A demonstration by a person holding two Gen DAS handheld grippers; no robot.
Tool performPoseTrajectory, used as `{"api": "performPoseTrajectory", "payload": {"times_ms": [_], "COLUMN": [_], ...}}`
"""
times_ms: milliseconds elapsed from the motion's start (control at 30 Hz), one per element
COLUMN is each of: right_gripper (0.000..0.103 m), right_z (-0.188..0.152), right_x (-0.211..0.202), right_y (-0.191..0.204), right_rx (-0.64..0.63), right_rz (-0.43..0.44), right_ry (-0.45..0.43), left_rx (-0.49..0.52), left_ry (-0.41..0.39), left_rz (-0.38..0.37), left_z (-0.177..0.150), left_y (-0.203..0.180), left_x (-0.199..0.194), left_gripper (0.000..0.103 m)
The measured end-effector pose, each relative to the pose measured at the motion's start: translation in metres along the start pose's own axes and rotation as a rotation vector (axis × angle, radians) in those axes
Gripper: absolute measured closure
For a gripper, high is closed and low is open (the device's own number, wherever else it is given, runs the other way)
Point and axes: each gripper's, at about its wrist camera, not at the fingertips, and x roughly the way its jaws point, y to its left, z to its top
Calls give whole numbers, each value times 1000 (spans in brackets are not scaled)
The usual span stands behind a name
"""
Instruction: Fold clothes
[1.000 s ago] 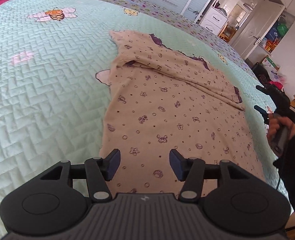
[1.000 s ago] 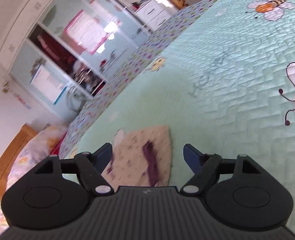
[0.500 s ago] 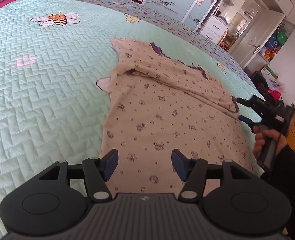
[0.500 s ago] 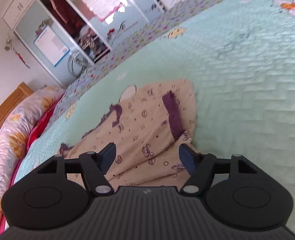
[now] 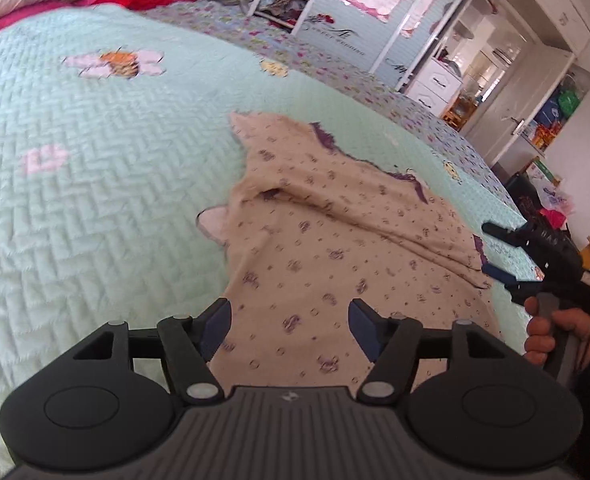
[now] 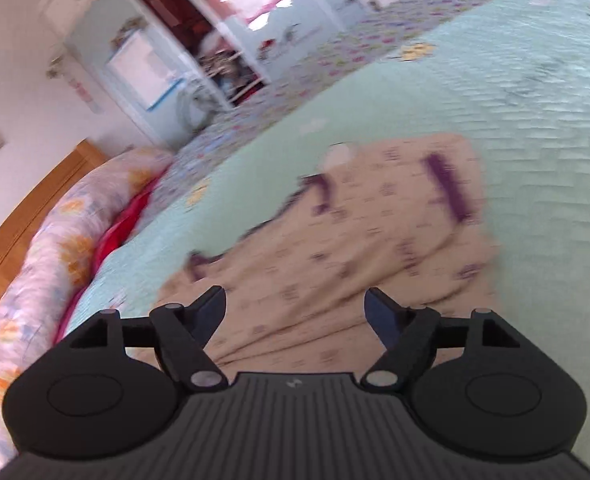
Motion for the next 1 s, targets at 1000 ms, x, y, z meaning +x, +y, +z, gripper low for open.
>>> {"api": "performPoseTrajectory", "payload": {"times_ms": [1000], "right_gripper": [24], "right_z": [11], "right_x": [283], "right_y": [147], "right_rx": [250], "right_rz": [206], "right_ry": [276], "left_rx": [-109], "left_ry": [-205], "left_rz": [-73], "left_z": [36], "left_y": [63], "left_x": [59], "left_gripper": [35]}}
